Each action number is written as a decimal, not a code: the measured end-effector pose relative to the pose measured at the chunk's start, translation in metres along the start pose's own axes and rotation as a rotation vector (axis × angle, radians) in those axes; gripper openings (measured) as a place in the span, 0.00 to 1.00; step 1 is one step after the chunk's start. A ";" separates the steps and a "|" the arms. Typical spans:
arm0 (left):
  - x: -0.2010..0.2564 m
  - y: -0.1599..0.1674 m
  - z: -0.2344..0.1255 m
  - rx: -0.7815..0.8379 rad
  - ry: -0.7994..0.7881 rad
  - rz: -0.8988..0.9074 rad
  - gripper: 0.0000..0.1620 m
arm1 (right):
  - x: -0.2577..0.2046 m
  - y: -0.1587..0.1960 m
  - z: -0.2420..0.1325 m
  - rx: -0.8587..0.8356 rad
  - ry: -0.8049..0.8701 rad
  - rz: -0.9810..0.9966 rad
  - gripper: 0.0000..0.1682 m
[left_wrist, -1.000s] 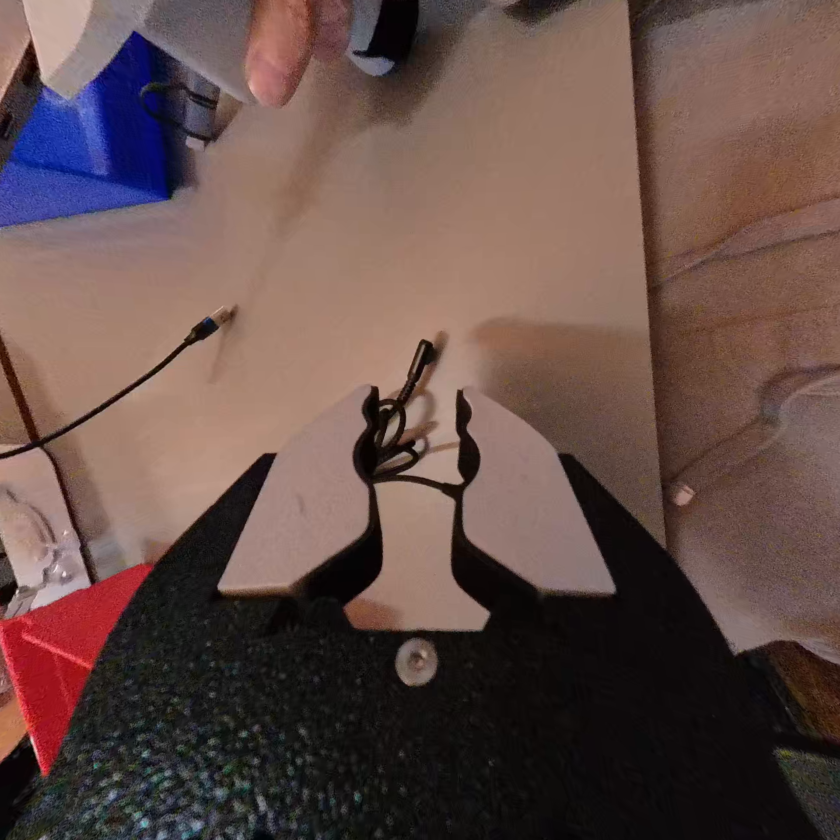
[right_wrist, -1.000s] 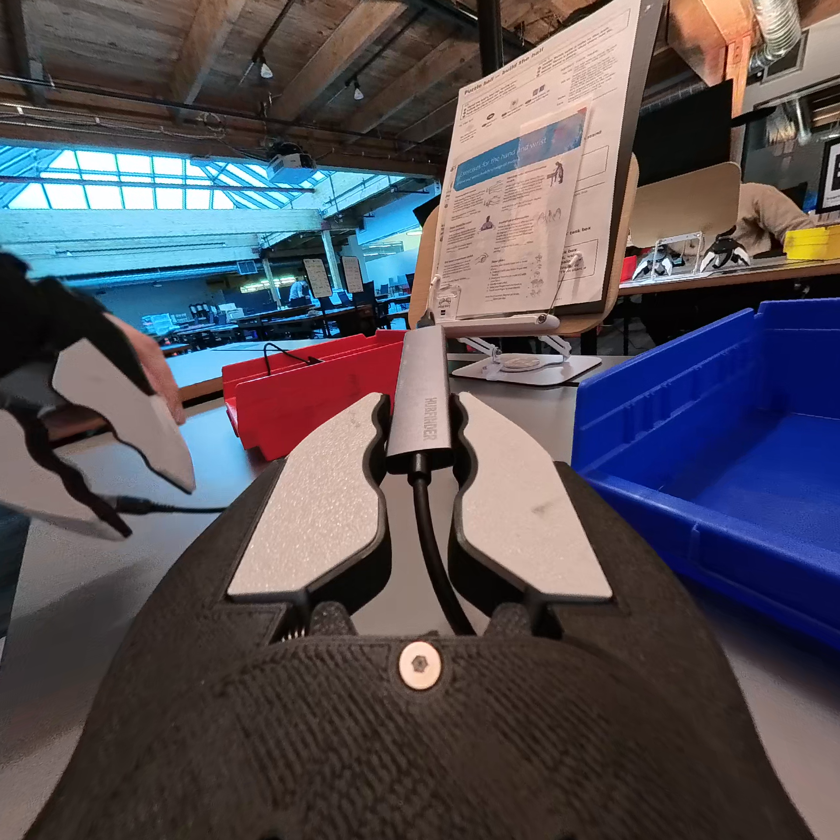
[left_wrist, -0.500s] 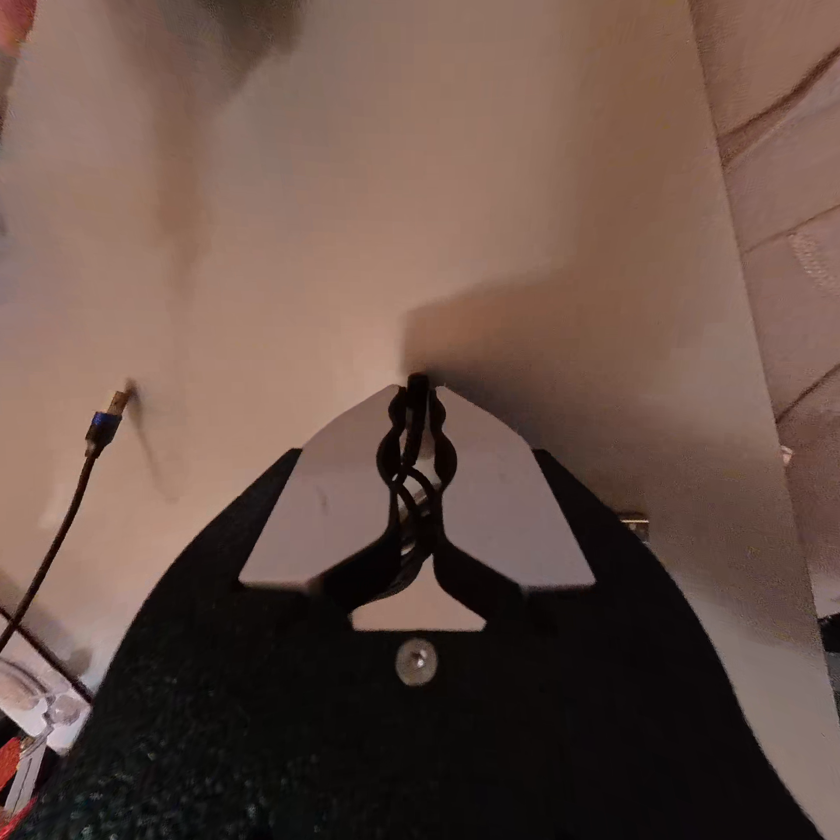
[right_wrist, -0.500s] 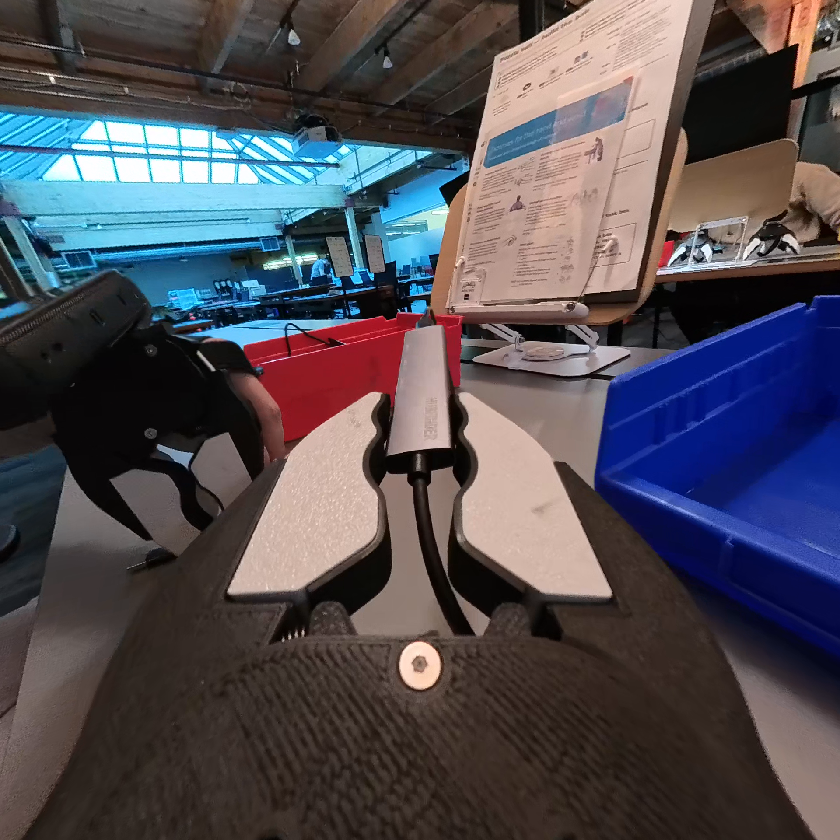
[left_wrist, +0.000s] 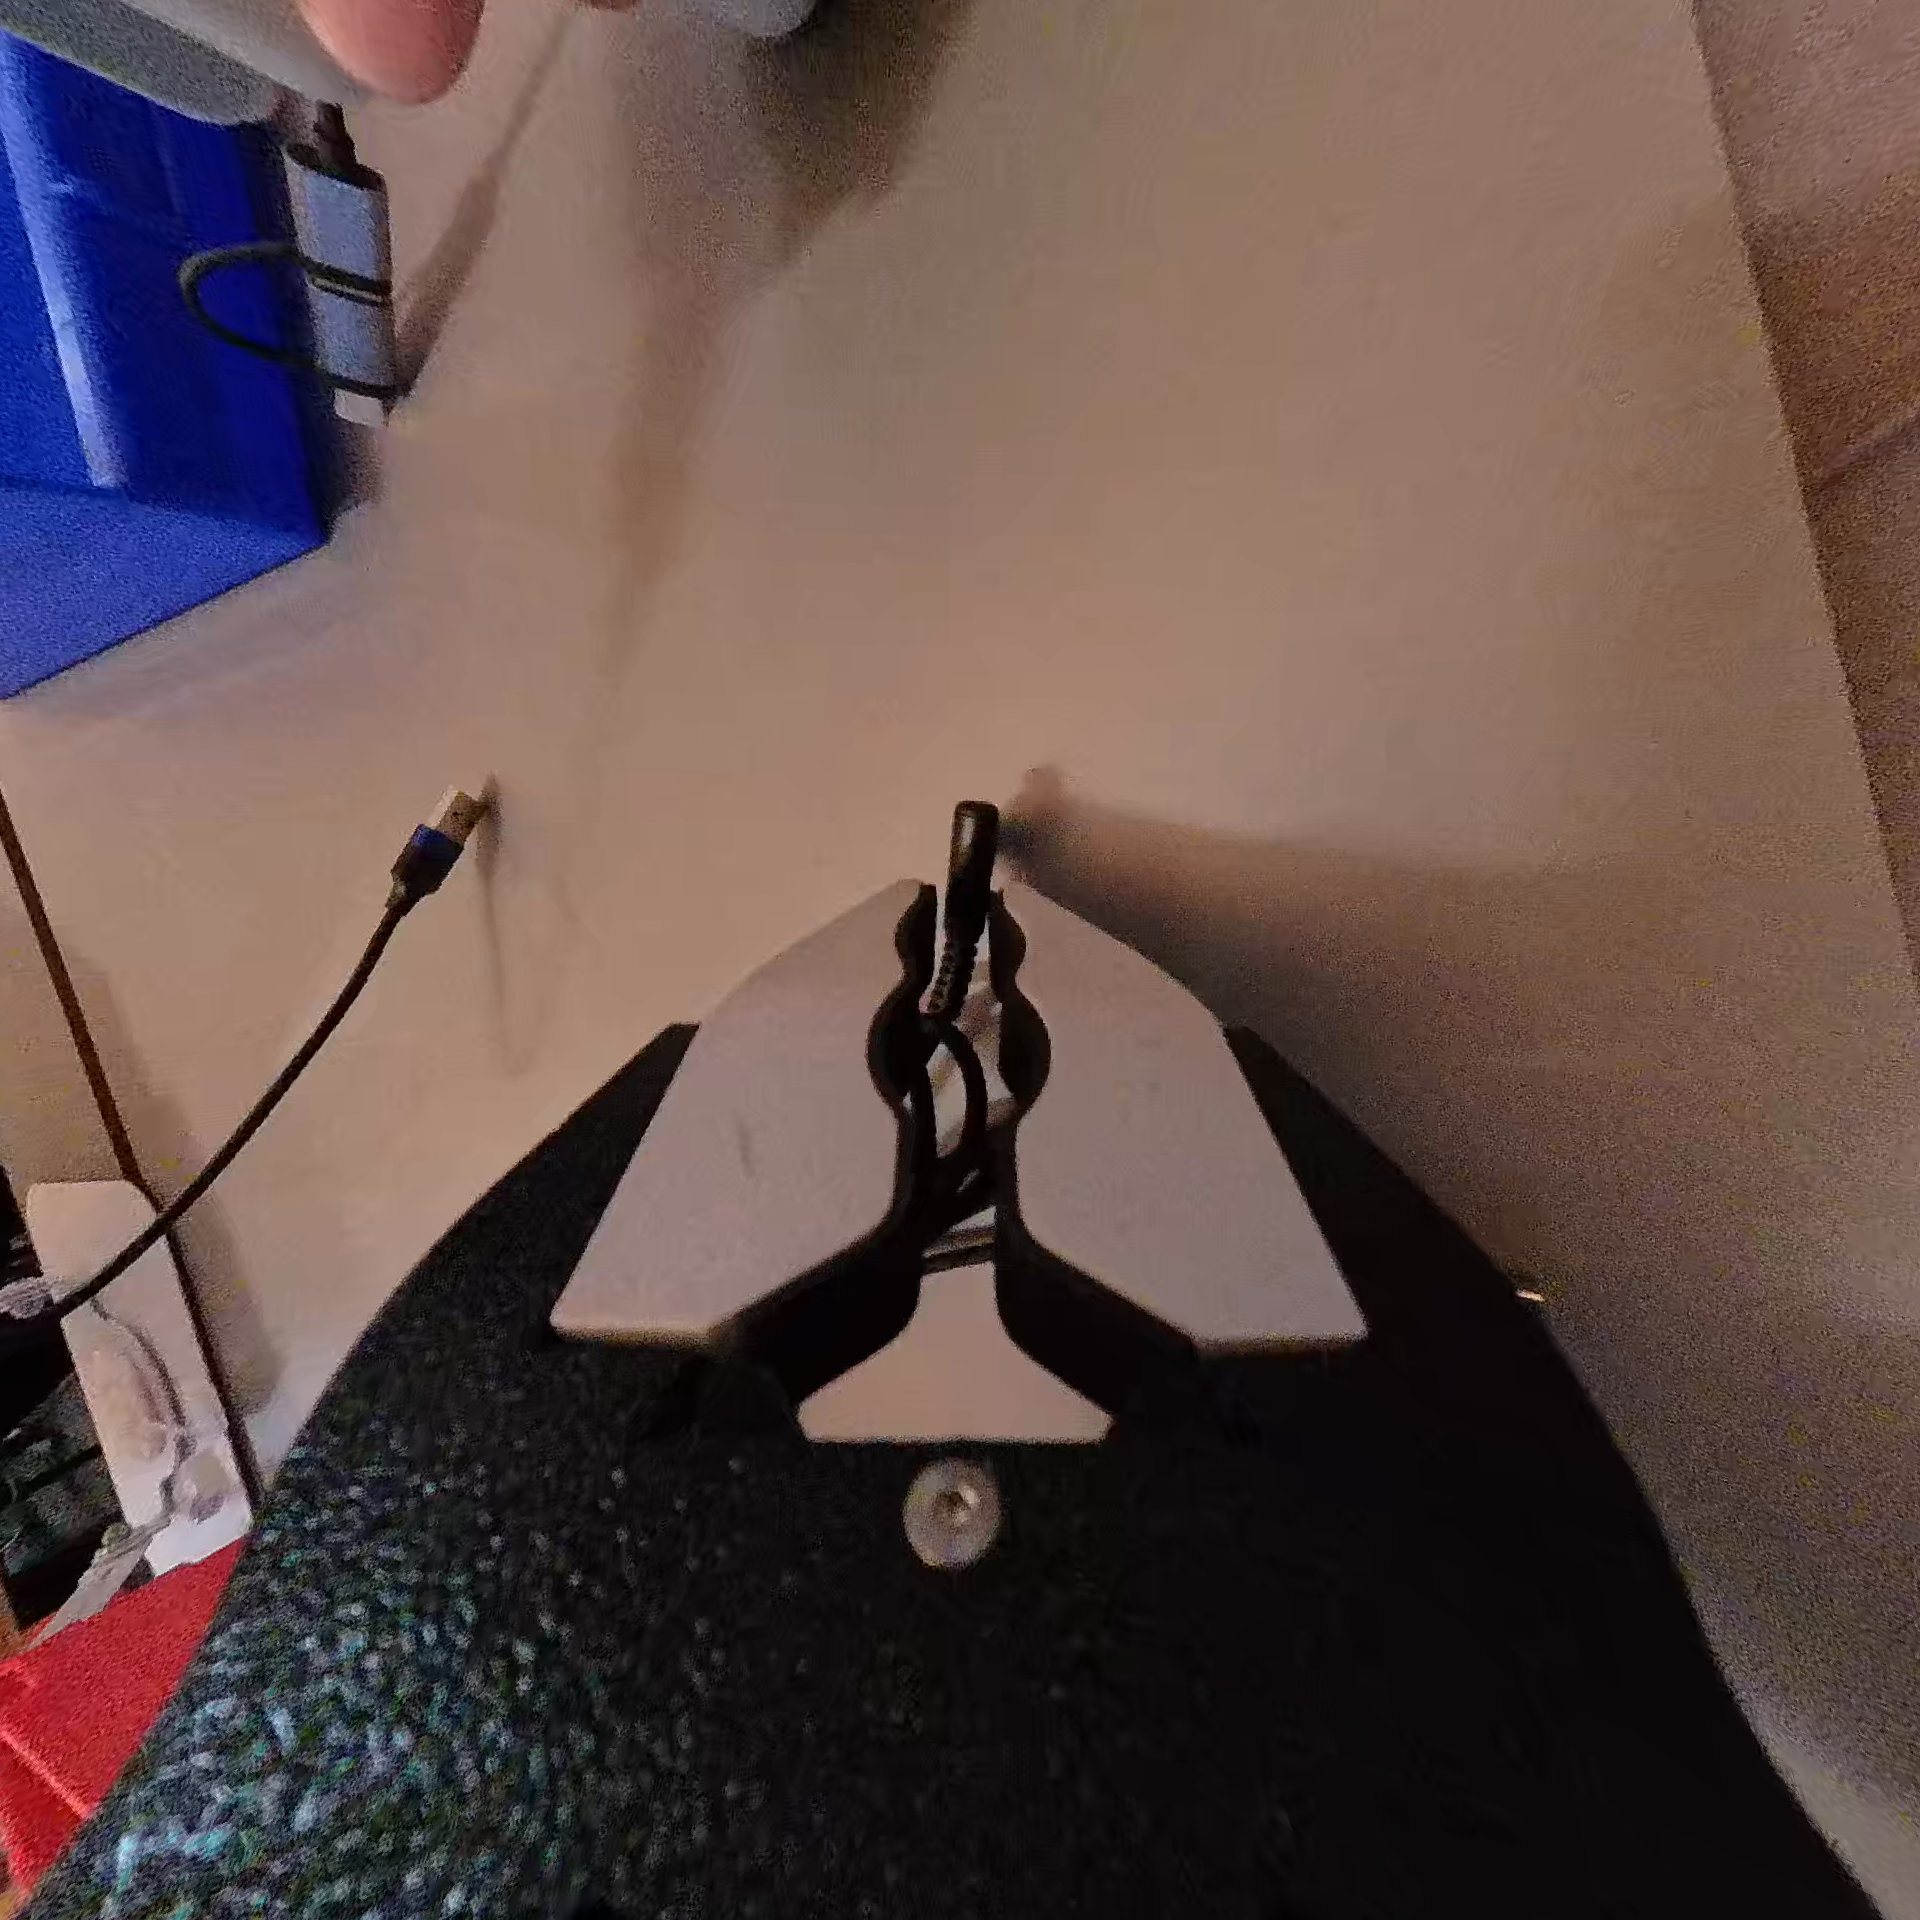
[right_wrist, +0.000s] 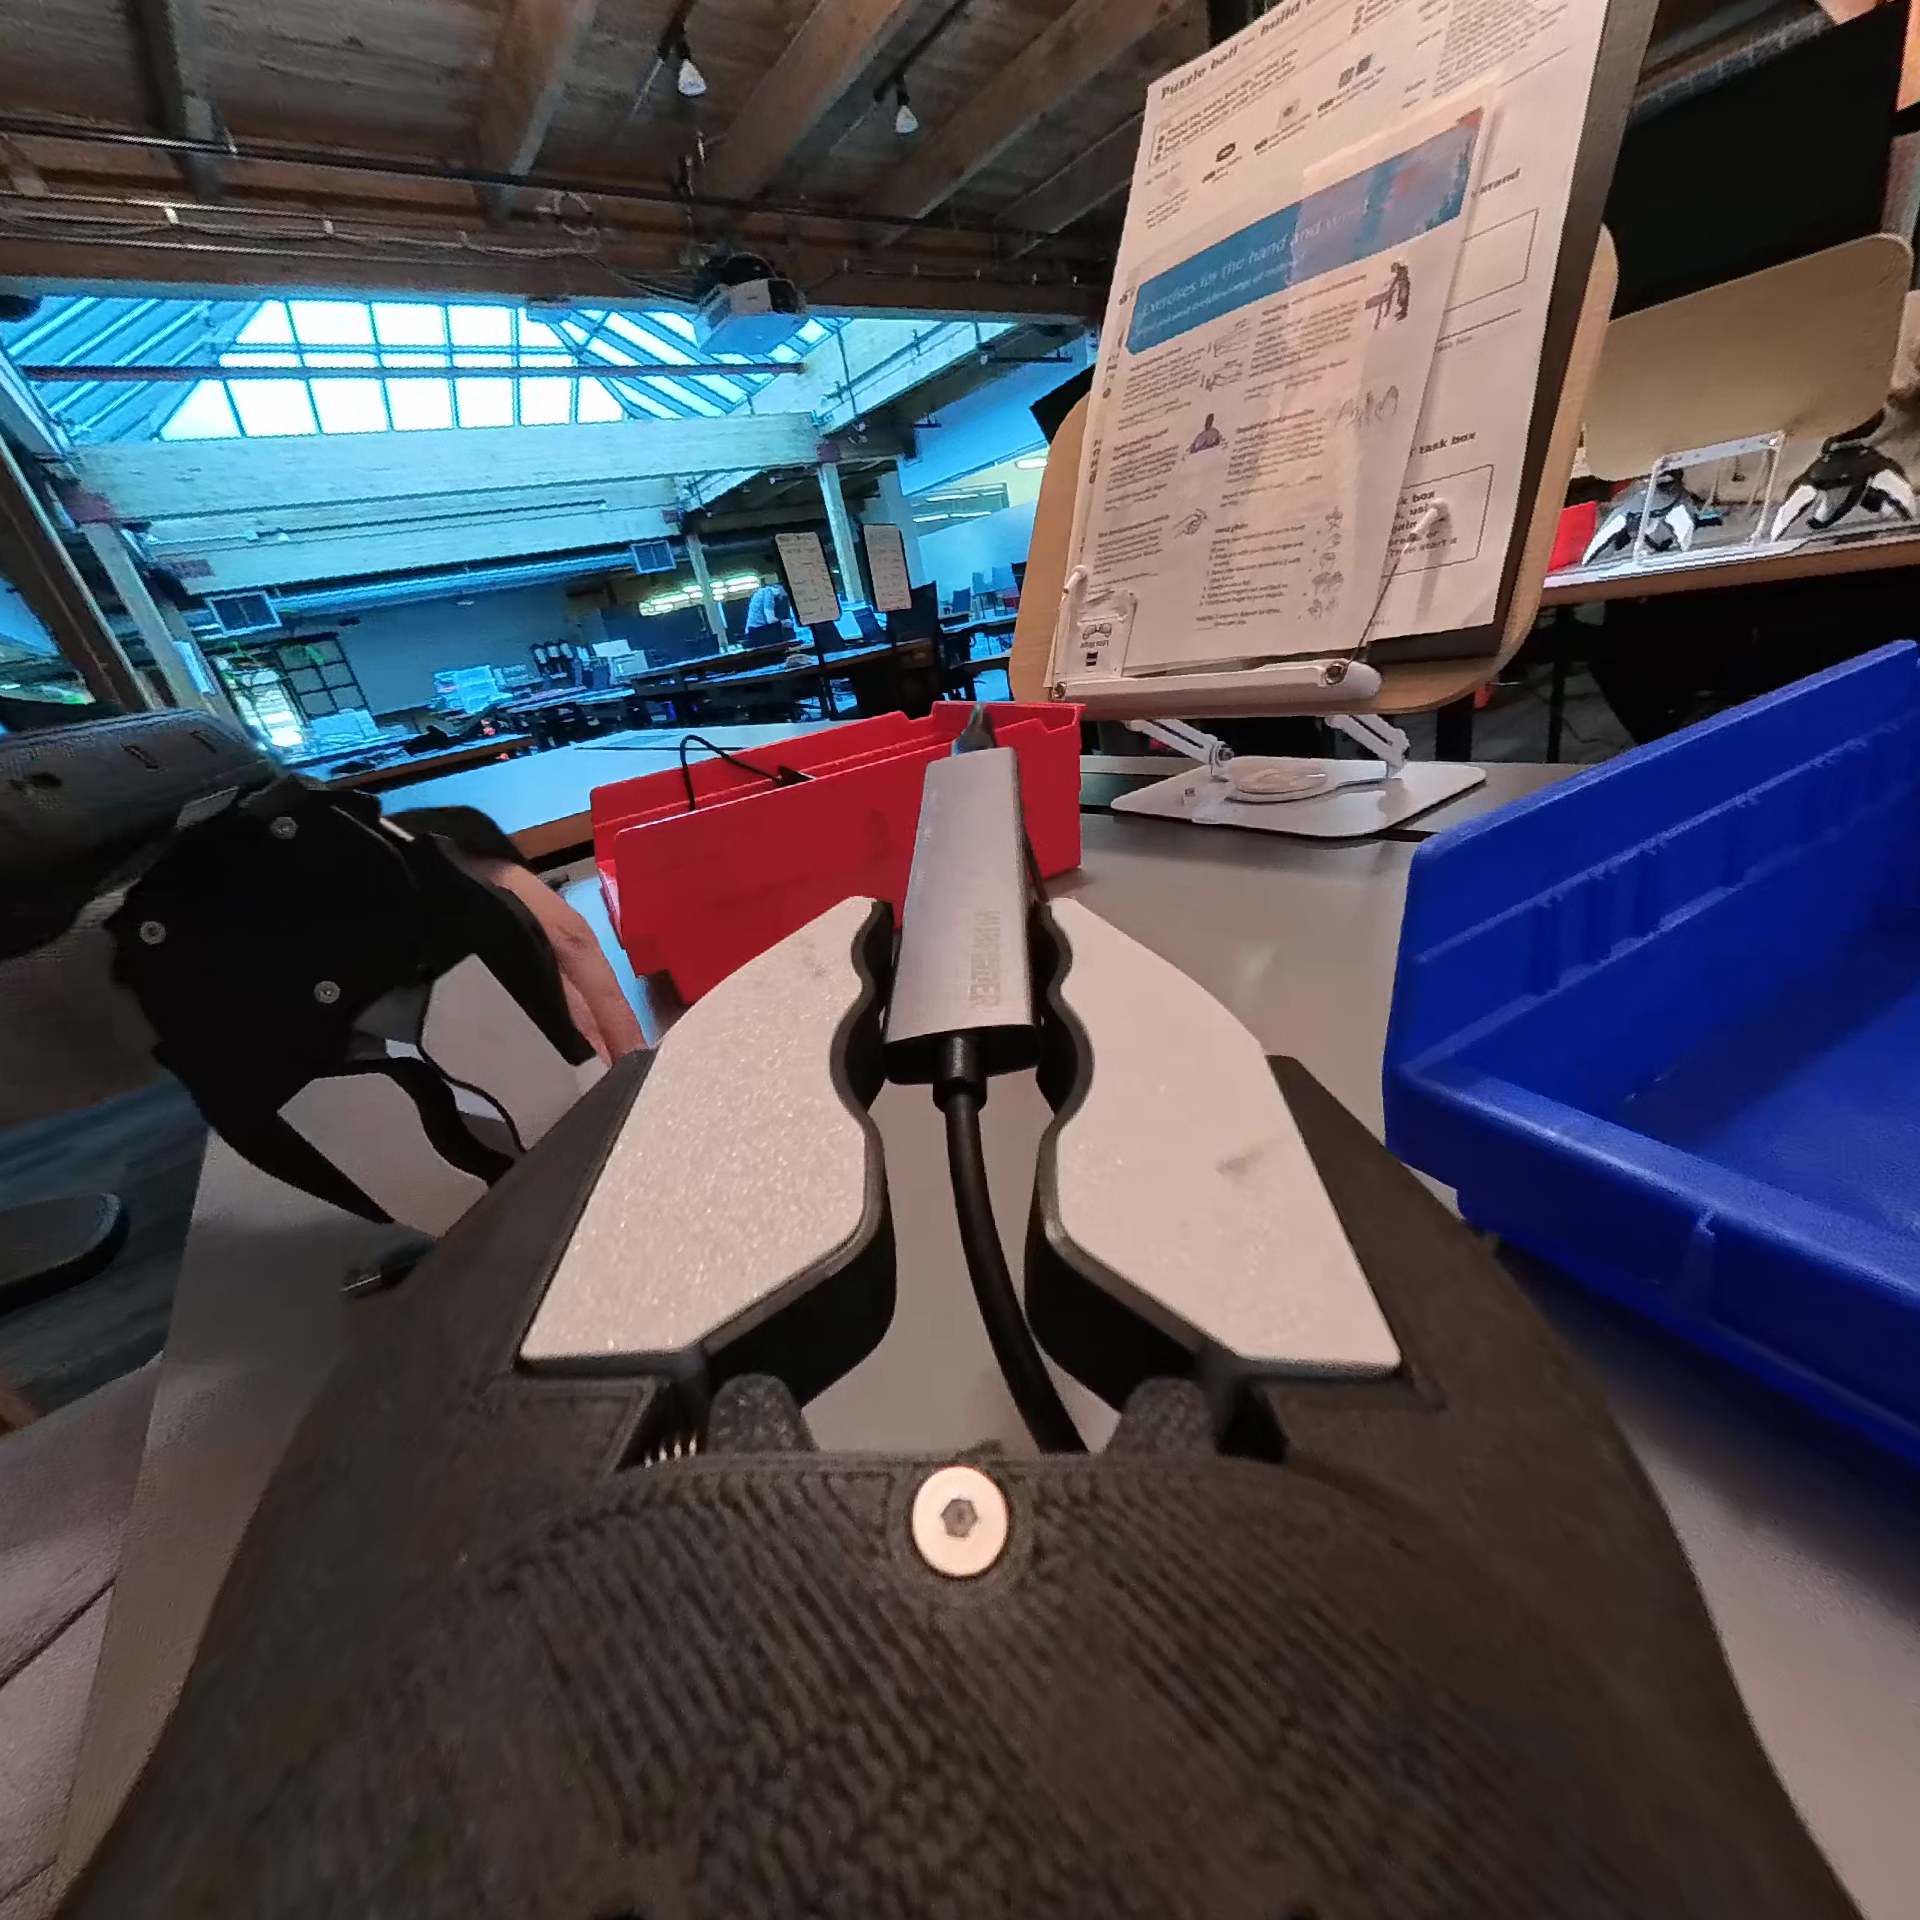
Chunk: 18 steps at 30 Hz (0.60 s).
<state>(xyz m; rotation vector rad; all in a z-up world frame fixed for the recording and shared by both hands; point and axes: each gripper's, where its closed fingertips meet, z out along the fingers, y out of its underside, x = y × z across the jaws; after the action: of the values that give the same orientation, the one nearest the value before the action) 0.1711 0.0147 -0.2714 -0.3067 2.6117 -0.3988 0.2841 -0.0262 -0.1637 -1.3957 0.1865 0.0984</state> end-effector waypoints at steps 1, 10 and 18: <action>0.001 -0.003 -0.001 0.023 -0.005 -0.003 0.07 | 0.000 0.000 0.000 -0.001 0.005 0.000 0.15; 0.006 -0.008 0.003 0.038 0.013 -0.013 0.07 | -0.003 0.002 0.002 -0.019 -0.003 -0.027 0.15; 0.004 -0.009 0.002 0.032 0.035 -0.029 0.02 | -0.004 0.003 0.001 -0.021 -0.032 0.020 0.15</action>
<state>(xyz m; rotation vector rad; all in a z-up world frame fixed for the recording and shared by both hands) 0.1701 0.0042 -0.2722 -0.3304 2.6345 -0.4591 0.2796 -0.0247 -0.1653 -1.4130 0.1729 0.1396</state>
